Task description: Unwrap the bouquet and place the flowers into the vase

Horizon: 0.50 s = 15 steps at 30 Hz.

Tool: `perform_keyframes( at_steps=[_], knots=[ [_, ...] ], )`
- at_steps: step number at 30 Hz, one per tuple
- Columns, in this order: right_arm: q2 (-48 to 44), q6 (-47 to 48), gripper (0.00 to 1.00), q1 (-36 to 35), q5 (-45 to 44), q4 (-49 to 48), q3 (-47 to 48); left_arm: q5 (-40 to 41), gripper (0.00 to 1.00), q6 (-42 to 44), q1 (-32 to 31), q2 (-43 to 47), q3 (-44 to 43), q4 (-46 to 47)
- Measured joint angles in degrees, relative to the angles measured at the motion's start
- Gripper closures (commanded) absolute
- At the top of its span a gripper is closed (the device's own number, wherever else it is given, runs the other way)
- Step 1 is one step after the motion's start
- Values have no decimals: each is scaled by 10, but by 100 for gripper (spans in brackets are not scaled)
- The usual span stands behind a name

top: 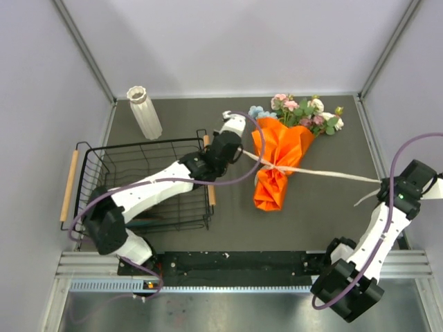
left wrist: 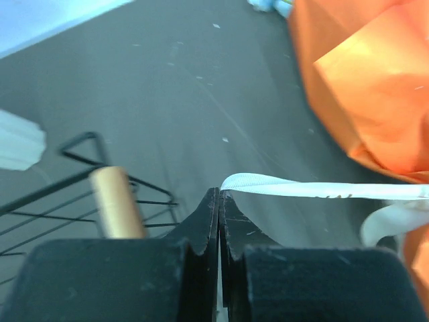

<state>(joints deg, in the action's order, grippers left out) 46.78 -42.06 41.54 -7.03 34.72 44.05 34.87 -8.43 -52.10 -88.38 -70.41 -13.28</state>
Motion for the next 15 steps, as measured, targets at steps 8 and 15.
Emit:
perform_keyframes(
  at_steps=[8, 15],
  knots=[
    [6, 1, 100, 2, 1, -9, 0, 8, 100, -7, 79, 121, 8, -18],
    [17, 0, 100, 12, 0, -12, 0, -38, 100, -16, 92, 175, 8, -22]
  ],
)
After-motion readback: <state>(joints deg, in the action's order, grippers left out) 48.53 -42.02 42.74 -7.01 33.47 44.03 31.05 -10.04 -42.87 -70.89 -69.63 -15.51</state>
